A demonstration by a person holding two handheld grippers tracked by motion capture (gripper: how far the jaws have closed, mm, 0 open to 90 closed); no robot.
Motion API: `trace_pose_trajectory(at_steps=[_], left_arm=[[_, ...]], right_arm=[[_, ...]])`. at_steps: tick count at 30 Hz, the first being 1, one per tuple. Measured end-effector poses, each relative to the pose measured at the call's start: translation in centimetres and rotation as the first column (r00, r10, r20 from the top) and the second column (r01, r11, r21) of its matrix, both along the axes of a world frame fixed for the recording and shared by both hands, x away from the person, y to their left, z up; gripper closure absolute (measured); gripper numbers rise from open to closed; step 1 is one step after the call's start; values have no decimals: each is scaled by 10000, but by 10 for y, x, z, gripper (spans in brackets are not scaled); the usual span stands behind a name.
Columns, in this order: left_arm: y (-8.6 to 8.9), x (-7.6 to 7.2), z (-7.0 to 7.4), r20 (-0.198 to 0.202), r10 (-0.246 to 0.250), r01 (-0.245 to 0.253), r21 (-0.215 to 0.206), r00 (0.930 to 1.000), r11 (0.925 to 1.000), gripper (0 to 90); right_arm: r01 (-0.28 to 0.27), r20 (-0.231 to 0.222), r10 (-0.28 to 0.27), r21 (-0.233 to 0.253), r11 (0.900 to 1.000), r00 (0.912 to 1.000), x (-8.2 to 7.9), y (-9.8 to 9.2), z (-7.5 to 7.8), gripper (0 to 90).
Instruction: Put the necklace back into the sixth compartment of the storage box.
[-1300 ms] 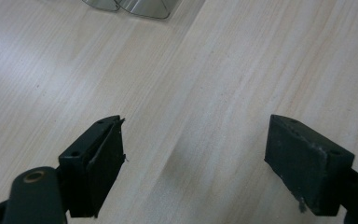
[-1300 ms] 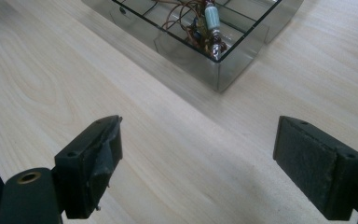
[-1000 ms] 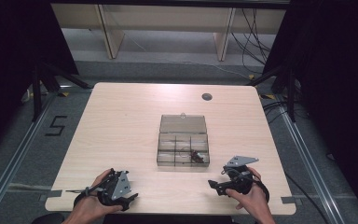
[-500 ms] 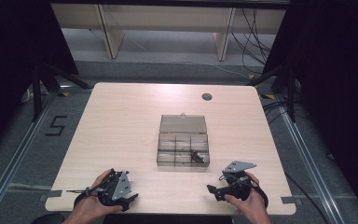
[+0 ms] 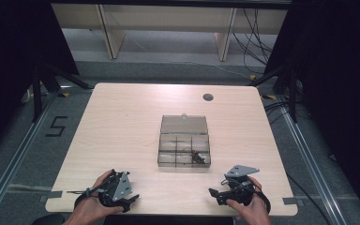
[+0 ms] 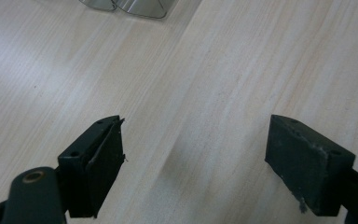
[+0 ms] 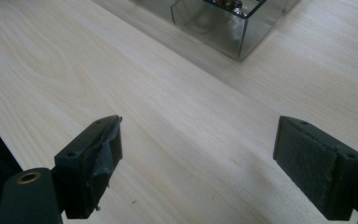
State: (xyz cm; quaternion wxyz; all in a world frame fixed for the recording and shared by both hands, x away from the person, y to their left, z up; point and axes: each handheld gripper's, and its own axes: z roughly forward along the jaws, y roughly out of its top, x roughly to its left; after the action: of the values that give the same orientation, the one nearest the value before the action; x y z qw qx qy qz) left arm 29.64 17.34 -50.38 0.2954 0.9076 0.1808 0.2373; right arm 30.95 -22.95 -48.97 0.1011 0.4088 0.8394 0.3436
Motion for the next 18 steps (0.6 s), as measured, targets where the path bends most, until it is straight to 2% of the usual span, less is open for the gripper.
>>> trace_pose_trajectory(at_steps=[1, 5, 8, 10, 11, 12, 13, 14, 16, 18], left_arm=[[0, 0, 0, 11, -5, 5, 43, 10000, 10000, 188], [0, 0, 0, 7, 0, 0, 45, 10000, 10000, 187], [0, 0, 0, 0, -20, 20, -30, 10000, 10000, 186], [0, 1, -1, 7, -17, 17, -35, 10000, 10000, 186], [0, 1, -1, 21, -12, 13, -41, 10000, 10000, 185], [0, 1, -1, -5, -12, 12, -58, 10000, 10000, 185], [0, 1, -1, -31, -12, 12, -68, 10000, 10000, 185], [1, 1, 1, -285, -128, 129, 34, 9995, 9999, 185], [0, 0, -1, 157, 168, -168, 16, 9997, 9999, 185], [0, 1, 0, 27, 76, -77, 57, 10000, 10000, 183]], right_arm=[[116, 228, -120, 176, 9998, 9997, 0, 1, -3, 162], [84, -30, -84, 51, 10000, 10000, -3, 0, -1, 162], [26, 100, -26, 59, 10000, 9999, -4, 0, -2, 162], [39, 27, -39, 24, 10000, 10000, -5, 0, -2, 162], [133, 248, -138, 208, 9997, 9996, -5, 1, -4, 162], [44, 22, -44, -17, 10000, 10000, -6, 0, -2, 162], [43, 54, -44, 37, 10000, 10000, -6, 0, -2, 162], [-74, 130, 74, -9, 10000, 9999, -5, -1, -3, 162], [136, -61, -135, 116, 9998, 9999, -8, 0, -2, 162], [122, -41, -121, 188, 9997, 9999, -9, 1, -3, 162]])
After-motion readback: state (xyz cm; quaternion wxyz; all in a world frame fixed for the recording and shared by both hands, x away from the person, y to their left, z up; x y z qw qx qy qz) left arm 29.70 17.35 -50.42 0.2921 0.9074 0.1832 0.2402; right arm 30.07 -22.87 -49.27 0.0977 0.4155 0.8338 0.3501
